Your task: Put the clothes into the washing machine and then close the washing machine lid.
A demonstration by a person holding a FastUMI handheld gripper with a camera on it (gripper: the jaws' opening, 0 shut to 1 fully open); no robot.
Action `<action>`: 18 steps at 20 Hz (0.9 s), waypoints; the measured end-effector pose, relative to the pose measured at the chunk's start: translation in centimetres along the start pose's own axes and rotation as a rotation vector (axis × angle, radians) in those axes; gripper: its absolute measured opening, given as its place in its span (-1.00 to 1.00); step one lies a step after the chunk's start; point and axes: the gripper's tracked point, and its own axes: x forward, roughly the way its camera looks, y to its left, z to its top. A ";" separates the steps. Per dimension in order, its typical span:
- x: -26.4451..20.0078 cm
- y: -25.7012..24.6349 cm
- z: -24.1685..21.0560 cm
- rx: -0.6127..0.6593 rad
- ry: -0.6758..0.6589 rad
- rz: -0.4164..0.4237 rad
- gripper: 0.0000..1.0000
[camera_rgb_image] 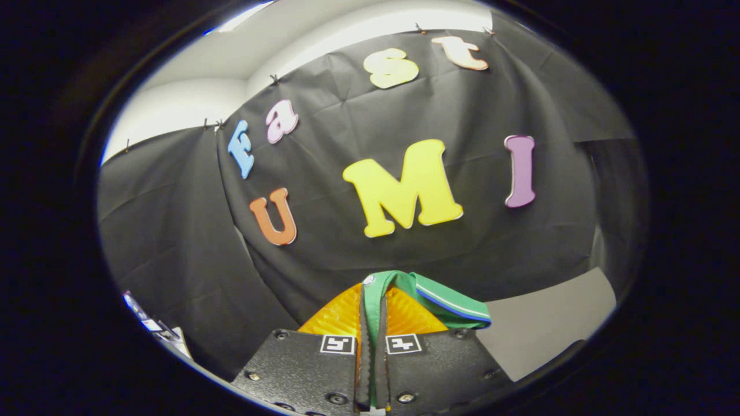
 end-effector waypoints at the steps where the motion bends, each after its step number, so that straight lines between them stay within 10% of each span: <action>1: 1.2 0.5 -1.0 -0.004 0.022 0.004 -0.87; 18: 13.7 0.0 -22.9 0.083 0.434 -0.077 -0.87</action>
